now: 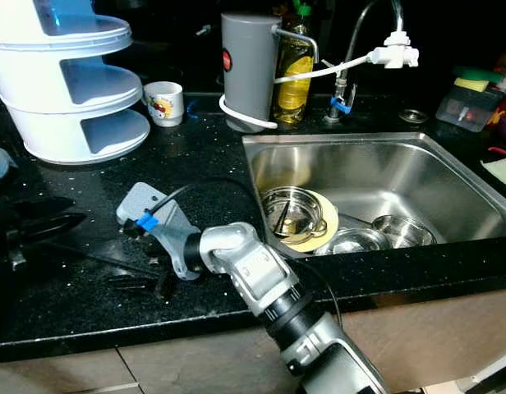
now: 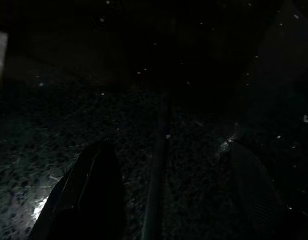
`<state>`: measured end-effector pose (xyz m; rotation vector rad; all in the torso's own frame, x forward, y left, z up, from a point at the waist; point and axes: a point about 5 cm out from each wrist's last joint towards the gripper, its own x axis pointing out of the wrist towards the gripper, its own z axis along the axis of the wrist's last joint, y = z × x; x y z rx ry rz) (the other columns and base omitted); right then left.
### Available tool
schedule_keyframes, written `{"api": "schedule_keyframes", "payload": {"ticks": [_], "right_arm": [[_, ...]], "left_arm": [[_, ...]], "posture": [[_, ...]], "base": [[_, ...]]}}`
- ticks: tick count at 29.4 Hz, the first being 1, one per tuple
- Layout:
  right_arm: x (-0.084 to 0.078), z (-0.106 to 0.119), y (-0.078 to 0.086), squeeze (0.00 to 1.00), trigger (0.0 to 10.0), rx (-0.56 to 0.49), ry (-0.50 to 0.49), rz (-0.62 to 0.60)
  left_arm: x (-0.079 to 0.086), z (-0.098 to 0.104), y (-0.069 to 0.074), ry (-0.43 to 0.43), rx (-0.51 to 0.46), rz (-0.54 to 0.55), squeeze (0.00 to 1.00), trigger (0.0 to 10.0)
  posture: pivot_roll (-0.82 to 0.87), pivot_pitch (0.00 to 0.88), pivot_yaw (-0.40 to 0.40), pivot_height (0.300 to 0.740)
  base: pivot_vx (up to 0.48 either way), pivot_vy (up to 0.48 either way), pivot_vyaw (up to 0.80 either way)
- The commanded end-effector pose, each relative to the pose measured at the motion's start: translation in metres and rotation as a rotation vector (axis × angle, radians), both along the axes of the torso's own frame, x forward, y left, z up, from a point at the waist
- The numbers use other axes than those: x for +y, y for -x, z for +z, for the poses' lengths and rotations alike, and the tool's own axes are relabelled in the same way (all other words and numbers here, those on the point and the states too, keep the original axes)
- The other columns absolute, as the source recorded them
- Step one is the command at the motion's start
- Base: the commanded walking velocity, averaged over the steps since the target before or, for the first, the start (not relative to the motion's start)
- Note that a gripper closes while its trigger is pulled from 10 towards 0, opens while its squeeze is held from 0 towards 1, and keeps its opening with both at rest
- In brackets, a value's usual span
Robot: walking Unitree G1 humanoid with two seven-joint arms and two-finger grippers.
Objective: Kitchen organization
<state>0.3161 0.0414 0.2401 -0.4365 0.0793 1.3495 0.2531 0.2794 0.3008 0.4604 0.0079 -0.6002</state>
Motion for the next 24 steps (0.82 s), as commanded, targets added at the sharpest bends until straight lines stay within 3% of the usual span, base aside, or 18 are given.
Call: {"api": "schedule_keyframes", "payload": {"ticks": [1,6,7,8,10,11,16,24], "right_arm": [[-0.006,-0.027,-0.006,0.00,10.0,0.026,0.143,-0.061],[-0.007,-0.030,-0.006,0.00,10.0,0.014,0.183,-0.057],[-0.008,-0.032,-0.005,0.00,8.7,0.020,0.196,-0.054],[-0.008,-0.032,-0.005,0.00,8.7,0.020,0.196,-0.054],[-0.009,-0.035,-0.004,0.00,4.8,0.034,0.216,-0.049],[-0.011,-0.037,-0.004,0.00,0.0,0.042,0.232,-0.047],[-0.015,-0.044,-0.002,0.00,0.0,0.131,0.284,-0.054],[-0.023,-0.051,-0.002,0.00,0.0,0.181,0.360,-0.072]], "left_arm": [[-0.003,-0.002,0.000,-0.010,0.014,-0.009,0.00,10.0],[-0.002,-0.002,0.001,-0.011,0.015,-0.009,0.00,10.0],[-0.002,-0.002,0.001,-0.012,0.018,-0.009,0.00,10.0],[-0.002,-0.002,0.001,-0.012,0.018,-0.009,0.00,10.0],[-0.003,-0.003,0.001,-0.015,0.022,-0.009,0.00,10.0],[-0.003,-0.003,0.002,-0.016,0.024,-0.010,0.00,10.0],[-0.003,-0.004,0.002,-0.021,0.035,-0.019,0.00,10.0],[-0.004,-0.005,0.002,-0.022,0.044,-0.027,0.00,10.0]], "posture": [[0.06,0.165,-0.086,0.740],[0.06,0.165,-0.088,0.740],[0.06,0.164,-0.087,0.740],[0.06,0.164,-0.087,0.740],[0.06,0.164,-0.087,0.740],[0.06,0.164,-0.087,0.740],[0.06,0.163,-0.083,0.740],[0.05,0.160,-0.081,0.740]], "base": [[0.000,0.000,0.00],[0.000,0.000,0.00],[0.000,0.000,0.00],[0.000,0.000,0.00],[0.000,0.000,0.00],[0.000,0.000,0.00],[0.000,0.000,0.00],[0.000,0.000,0.00]]}}
